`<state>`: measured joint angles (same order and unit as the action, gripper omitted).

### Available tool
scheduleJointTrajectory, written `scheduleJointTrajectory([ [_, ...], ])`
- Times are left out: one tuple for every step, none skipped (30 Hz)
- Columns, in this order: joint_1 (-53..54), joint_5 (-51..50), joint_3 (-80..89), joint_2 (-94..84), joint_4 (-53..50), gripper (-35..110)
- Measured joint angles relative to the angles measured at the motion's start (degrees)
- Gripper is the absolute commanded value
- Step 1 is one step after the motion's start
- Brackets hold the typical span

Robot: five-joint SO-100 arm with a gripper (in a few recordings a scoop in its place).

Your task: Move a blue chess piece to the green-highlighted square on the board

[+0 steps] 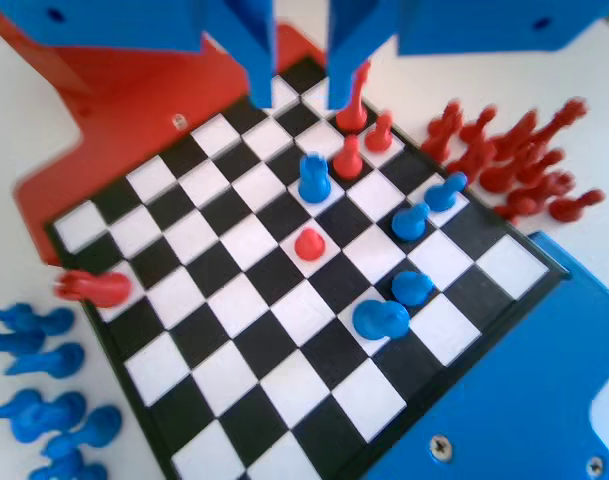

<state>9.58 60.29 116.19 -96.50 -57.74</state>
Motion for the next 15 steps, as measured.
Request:
scheduleJointTrajectory([
  [0.09, -0.26, 0.35, 0.70, 0.62, 16],
  [0.09, -0.62, 0.35, 1.58, 1.23, 15],
  [0.09, -0.79, 0.44, 2.55, 2.20, 15],
  [0.00, -0.97, 0.53, 3.08, 2.99, 15],
  [0.00, -0.97, 0.79, 3.60, 3.87, 15],
  [0.00, -0.97, 1.23, 3.96, 4.57, 15],
  [0.00, -0.97, 1.76, 4.66, 5.27, 15],
  [0.18, -0.97, 2.20, 5.10, 5.98, 15],
  [0.53, -0.88, 2.37, 5.71, 6.59, 16],
  [0.79, -0.88, 2.37, 6.06, 7.29, 17],
  [1.23, -0.97, 2.37, 6.68, 8.00, 17],
  [1.41, -0.97, 2.37, 7.12, 8.61, 17],
  [1.41, -0.97, 2.72, 7.21, 9.32, 17],
  [1.41, -0.79, 2.99, 7.38, 10.02, 17],
  [1.49, -0.62, 3.16, 7.73, 10.55, 17],
])
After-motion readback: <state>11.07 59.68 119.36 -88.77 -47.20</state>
